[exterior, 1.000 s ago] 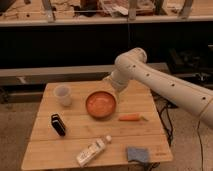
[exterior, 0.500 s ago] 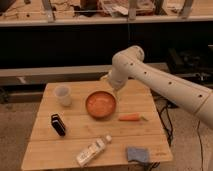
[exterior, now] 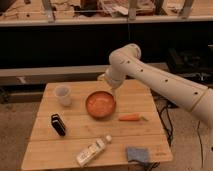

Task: Knock the eraser over

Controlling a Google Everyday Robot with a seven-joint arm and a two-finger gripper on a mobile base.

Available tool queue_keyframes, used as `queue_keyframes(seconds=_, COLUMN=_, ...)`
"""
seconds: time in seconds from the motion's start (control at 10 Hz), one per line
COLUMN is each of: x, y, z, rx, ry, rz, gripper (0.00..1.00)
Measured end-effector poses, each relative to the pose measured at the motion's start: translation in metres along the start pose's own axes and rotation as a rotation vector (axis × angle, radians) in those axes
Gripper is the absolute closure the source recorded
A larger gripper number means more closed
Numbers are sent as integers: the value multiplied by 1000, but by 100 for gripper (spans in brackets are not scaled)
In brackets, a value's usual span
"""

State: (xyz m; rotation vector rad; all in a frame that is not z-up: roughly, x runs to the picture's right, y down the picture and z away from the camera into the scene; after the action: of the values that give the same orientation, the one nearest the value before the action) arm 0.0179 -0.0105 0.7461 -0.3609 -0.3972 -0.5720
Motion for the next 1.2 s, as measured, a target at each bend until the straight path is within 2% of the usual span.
queue_keyframes(seconds=1.2, x=-8, y=-24, z=1, rx=-15, ry=-21, rz=-67, gripper=20)
